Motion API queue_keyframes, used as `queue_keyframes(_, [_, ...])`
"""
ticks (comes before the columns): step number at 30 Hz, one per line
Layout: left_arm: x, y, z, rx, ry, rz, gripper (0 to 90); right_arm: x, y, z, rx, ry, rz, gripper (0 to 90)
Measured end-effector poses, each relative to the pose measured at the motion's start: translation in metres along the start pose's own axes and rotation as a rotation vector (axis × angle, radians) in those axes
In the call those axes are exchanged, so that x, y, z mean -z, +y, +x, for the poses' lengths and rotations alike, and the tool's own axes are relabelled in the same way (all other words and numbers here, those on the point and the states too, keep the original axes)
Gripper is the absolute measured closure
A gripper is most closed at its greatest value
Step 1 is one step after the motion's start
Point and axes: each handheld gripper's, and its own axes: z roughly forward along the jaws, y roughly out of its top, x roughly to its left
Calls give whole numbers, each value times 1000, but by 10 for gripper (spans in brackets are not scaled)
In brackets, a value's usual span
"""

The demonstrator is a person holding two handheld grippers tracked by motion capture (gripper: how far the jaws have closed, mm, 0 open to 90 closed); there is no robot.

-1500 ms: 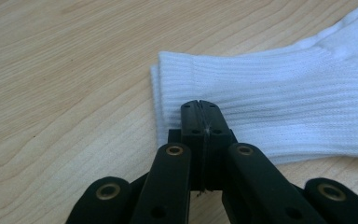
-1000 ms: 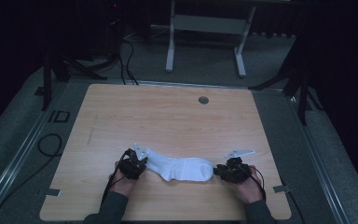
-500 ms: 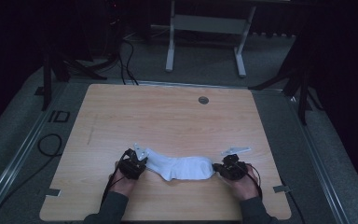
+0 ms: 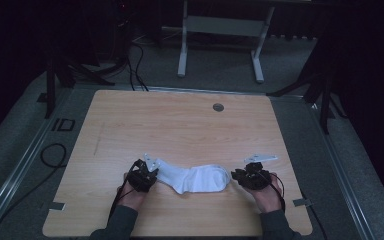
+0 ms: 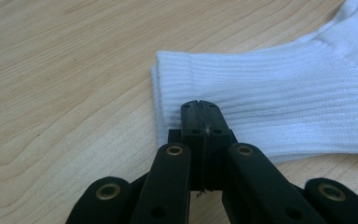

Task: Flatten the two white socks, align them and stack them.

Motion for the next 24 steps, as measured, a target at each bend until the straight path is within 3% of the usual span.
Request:
queue_keyframes(1, [0,0,0,0,1,0,899,3,1,1,0,0,-20,699])
queue_keyframes(3, [0,0,0,1,1,0,899,7,3,5,-4,57,-41,674])
queue_keyframes(4, [0,0,0,2,1,0,899,6,3,8,2,85,-40,663])
queue_keyframes(7, [0,0,-1,-6,7,4,899,-3,4,20,52,105,-5,630])
queue_keyframes(8, [0,0,-1,-8,8,5,899,-9,5,22,67,92,17,681])
queue_keyframes(10, [0,0,-1,-10,9,2,899,-18,6,23,96,41,56,865])
queue_keyframes(11, [0,0,-1,-10,9,2,899,-19,8,21,89,15,57,885])
queue_keyframes(18, [0,0,-1,-11,9,1,899,-8,22,2,43,-79,-41,894])
queue_keyframes(22, [0,0,-1,1,6,-9,898,-14,23,-6,16,-50,-27,875])
queue_keyframes(24, [0,0,1,25,-10,-15,894,-18,22,-7,14,-20,3,772])
